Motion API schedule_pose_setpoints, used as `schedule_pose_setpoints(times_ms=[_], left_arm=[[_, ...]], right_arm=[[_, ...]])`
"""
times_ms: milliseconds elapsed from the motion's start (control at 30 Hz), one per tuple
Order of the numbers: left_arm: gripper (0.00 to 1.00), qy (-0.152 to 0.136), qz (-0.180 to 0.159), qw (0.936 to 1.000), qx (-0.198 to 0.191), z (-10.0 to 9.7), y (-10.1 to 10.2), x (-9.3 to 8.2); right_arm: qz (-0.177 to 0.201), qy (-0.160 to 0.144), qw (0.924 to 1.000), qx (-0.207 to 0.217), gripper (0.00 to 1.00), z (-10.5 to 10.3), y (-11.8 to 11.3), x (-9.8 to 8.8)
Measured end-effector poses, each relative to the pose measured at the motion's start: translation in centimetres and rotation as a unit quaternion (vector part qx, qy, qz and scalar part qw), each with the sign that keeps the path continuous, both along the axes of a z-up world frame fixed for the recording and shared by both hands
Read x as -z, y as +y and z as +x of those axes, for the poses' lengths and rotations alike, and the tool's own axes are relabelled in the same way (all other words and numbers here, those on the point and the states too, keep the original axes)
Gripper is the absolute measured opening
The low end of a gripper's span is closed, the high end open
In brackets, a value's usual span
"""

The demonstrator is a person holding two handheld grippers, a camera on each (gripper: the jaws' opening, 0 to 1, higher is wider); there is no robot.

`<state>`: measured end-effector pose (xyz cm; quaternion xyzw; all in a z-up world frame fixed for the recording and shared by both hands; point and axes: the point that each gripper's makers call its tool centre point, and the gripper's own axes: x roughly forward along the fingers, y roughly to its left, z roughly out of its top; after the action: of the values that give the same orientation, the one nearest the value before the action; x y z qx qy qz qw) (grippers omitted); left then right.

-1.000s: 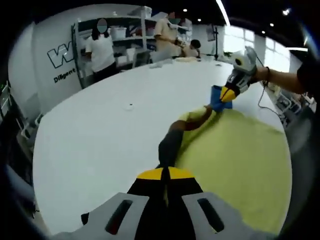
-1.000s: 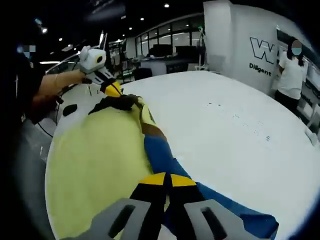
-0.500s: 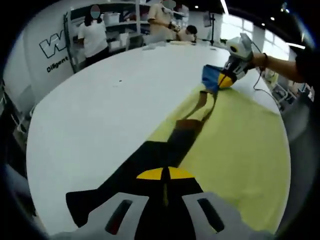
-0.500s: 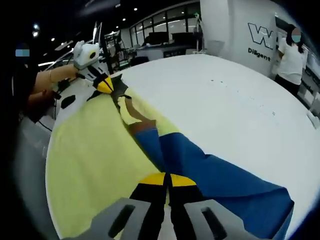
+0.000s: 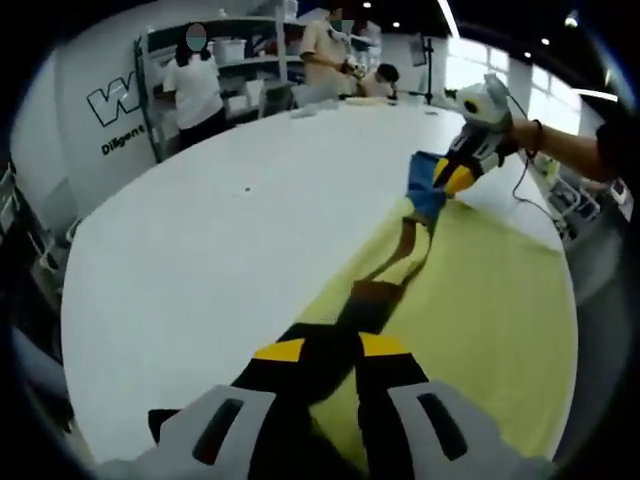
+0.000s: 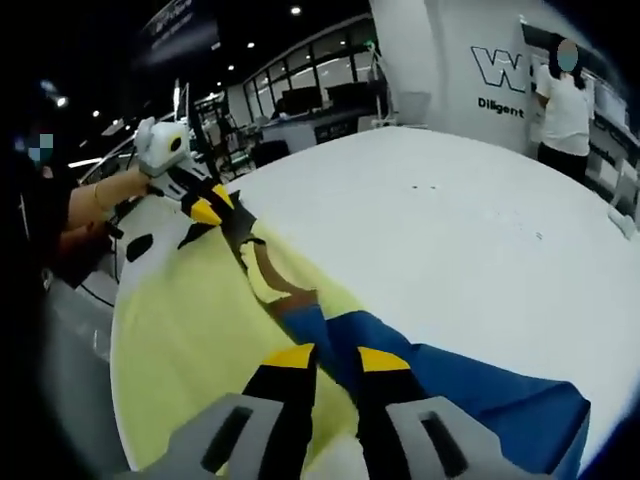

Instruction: Fold the garment on the visible template until the final outline fits inside the template.

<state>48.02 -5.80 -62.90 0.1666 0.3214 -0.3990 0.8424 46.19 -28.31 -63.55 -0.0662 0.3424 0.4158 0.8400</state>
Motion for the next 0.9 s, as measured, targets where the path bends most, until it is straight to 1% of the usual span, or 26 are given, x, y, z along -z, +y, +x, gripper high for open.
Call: schedule_pose_setpoints(times_ms=[67, 167, 300, 367, 467, 533, 600, 767, 900], left_arm=[[0.20, 0.003, 0.001, 1.0000, -0.001, 0.3, -0.5, 0.4], [0.20, 0.014, -0.003, 0.9999, -0.004, 0.5, -1.0, 1.0], [0.19, 0.023, 0.005, 0.9997, -0.002, 0.7, -1.3, 1.9], [0.18, 0.037, -0.006, 0.9993, -0.008, 0.6, -1.4, 2.2], [0.17, 0.045, -0.009, 0.9989, -0.011, 0.6, -1.5, 2.6], [0.16, 0.059, -0.018, 0.9980, -0.008, 0.3, -1.7, 2.8], [0.15, 0.068, -0.018, 0.9975, -0.002, 0.0, -1.9, 3.1], [0.14, 0.079, -0.014, 0.9968, 0.001, -0.5, -2.0, 3.6], [0.08, 0.083, -0.006, 0.9965, 0.007, -0.8, -1.9, 3.9]], right_arm=[[0.005, 0.003, 1.0000, -0.003, 0.10, 0.2, 0.7, 0.1], [0.000, 0.006, 1.0000, -0.006, 0.10, 0.3, 1.3, 0.6], [0.002, 0.016, 0.9998, -0.010, 0.11, 0.4, 2.1, 1.1], [-0.002, 0.019, 0.9997, -0.012, 0.10, 0.5, 2.3, 1.5], [-0.010, 0.026, 0.9994, -0.021, 0.11, 0.3, 2.5, 2.1], [-0.011, 0.027, 0.9993, -0.025, 0.11, 0.2, 2.6, 2.3], [-0.011, 0.033, 0.9991, -0.024, 0.11, 0.1, 2.7, 2.5], [-0.016, 0.039, 0.9988, -0.025, 0.06, 0.0, 2.6, 2.9], [-0.020, 0.036, 0.9987, -0.028, 0.00, -0.2, 2.5, 2.9]])
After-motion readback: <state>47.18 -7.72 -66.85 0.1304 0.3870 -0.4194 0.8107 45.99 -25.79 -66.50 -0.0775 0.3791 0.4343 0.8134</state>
